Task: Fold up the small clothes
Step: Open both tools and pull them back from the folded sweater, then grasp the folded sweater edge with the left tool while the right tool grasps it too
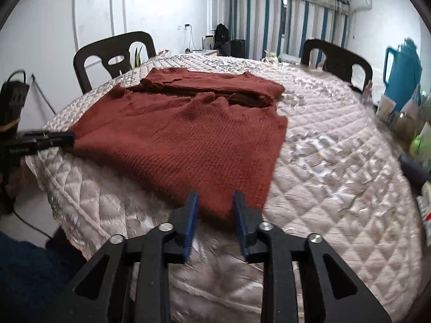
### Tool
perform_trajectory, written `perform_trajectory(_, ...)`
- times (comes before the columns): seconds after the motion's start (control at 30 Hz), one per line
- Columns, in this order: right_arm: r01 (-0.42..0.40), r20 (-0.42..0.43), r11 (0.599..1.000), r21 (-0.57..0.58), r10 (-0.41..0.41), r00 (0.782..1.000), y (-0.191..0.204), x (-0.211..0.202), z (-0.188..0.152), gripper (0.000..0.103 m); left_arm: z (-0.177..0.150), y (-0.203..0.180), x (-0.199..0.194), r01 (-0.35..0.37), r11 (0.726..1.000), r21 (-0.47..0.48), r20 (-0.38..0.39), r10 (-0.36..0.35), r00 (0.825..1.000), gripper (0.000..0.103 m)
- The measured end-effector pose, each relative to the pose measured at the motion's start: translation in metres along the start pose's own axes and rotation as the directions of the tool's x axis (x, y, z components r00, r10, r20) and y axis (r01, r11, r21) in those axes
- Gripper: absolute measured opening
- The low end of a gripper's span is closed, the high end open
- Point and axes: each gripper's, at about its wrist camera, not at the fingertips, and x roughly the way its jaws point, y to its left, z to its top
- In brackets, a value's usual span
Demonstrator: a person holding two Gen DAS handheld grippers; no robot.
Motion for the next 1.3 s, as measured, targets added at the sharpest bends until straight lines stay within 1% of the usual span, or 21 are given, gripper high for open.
perform_trajectory(0.03,0.009,-0.002,1.000,-0.024,-0.009,1.000,0.000,-0.002,-0.001,0.035,0.000,0.000,-0.002,0.001,1.000,0.011,0.007,-0.001,1.000,0.051)
perform_trajectory(0.1,0.039,0.002,0.996,-0.078,-0.039,0.999,0.002,-0.007,-0.002,0.036,-0.001,-0.002,-0.006,-0.003,0.999,0.047,0.016,0.003,1.000,0.056)
perform_trajectory(0.2,0.095,0.001,0.979,-0.179,-0.097,0.995,0.008,-0.008,-0.004,0.036,-0.001,-0.010,-0.007,-0.026,0.992,0.123,0.028,0.023,0.999,0.059)
perform_trajectory(0.23,0.101,-0.001,0.974,-0.203,-0.103,0.995,0.010,-0.007,-0.005,0.036,-0.001,-0.012,-0.006,-0.032,0.988,0.152,0.028,0.028,0.999,0.059)
perform_trajectory(0.33,0.128,-0.006,0.928,-0.349,-0.139,0.990,0.024,-0.001,-0.008,0.036,-0.001,-0.019,-0.004,-0.047,0.972,0.231,0.037,0.039,0.999,0.059)
perform_trajectory(0.4,0.136,-0.007,0.899,-0.416,-0.152,0.988,0.030,0.002,-0.011,0.036,-0.002,-0.019,-0.001,-0.050,0.966,0.253,0.029,0.044,0.999,0.059)
perform_trajectory(0.43,0.141,-0.011,0.878,-0.458,-0.164,0.986,0.034,0.007,-0.013,0.036,-0.003,-0.018,0.002,-0.059,0.965,0.255,0.021,0.056,0.998,0.059)
perform_trajectory(0.53,0.160,-0.006,0.851,-0.501,-0.188,0.982,0.034,0.015,-0.013,0.036,-0.006,-0.012,0.010,-0.078,0.963,0.259,0.006,0.079,0.997,0.059)
perform_trajectory(0.57,0.155,-0.007,0.856,-0.493,-0.183,0.983,0.030,0.017,-0.011,0.036,-0.007,-0.011,0.011,-0.084,0.962,0.258,0.007,0.085,0.996,0.058)
perform_trajectory(0.63,0.139,-0.015,0.872,-0.469,-0.166,0.986,0.025,0.018,-0.009,0.036,-0.007,-0.011,0.011,-0.094,0.962,0.257,0.013,0.094,0.995,0.052)
perform_trajectory(0.7,0.126,-0.024,0.897,-0.424,-0.150,0.988,0.018,0.020,-0.006,0.035,-0.007,-0.013,0.011,-0.109,0.958,0.265,0.023,0.107,0.994,0.037)
perform_trajectory(0.73,0.109,-0.032,0.912,-0.395,-0.133,0.991,0.014,0.021,-0.004,0.027,-0.006,-0.013,0.011,-0.106,0.959,0.263,0.023,0.103,0.994,0.031)
perform_trajectory(0.77,0.101,-0.041,0.920,-0.378,-0.126,0.991,0.013,0.022,-0.003,0.019,-0.005,-0.013,0.009,-0.093,0.963,0.254,0.021,0.090,0.996,0.016)
perform_trajectory(0.8,0.102,-0.043,0.925,-0.367,-0.126,0.991,0.012,0.022,-0.002,0.018,-0.003,-0.013,0.008,-0.084,0.967,0.242,0.023,0.080,0.996,0.012)
perform_trajectory(0.83,0.094,-0.043,0.931,-0.354,-0.116,0.992,0.012,0.020,-0.001,0.014,0.000,-0.011,0.006,-0.075,0.971,0.226,0.028,0.071,0.997,0.012)
perform_trajectory(0.87,0.080,-0.038,0.941,-0.330,-0.098,0.995,0.009,0.017,0.002,0.012,0.002,-0.010,0.004,-0.069,0.975,0.213,0.033,0.063,0.997,0.011)
perform_trajectory(0.93,0.064,-0.016,0.954,-0.293,-0.072,0.997,0.005,0.011,0.008,0.010,0.010,-0.005,-0.001,-0.052,0.983,0.174,0.048,0.044,0.998,0.010)
perform_trajectory(1.03,0.054,0.043,0.971,-0.235,-0.045,0.998,-0.004,-0.002,0.024,0.009,0.027,0.004,-0.008,-0.027,0.992,0.120,0.088,0.016,0.996,0.010)
perform_trajectory(1.13,0.048,0.095,0.980,-0.196,-0.030,0.995,-0.012,-0.008,0.045,0.009,0.052,0.013,-0.008,-0.020,0.998,0.067,0.119,0.012,0.993,0.010)
perform_trajectory(1.23,0.054,0.129,0.982,-0.184,-0.030,0.991,-0.017,-0.005,0.070,0.009,0.083,0.025,-0.001,0.012,1.000,-0.006,0.130,-0.011,0.991,0.010)
perform_trajectory(1.3,0.051,0.142,0.984,-0.172,-0.026,0.990,-0.021,0.002,0.094,0.009,0.106,0.033,0.007,0.022,0.999,-0.042,0.140,-0.016,0.990,0.010)
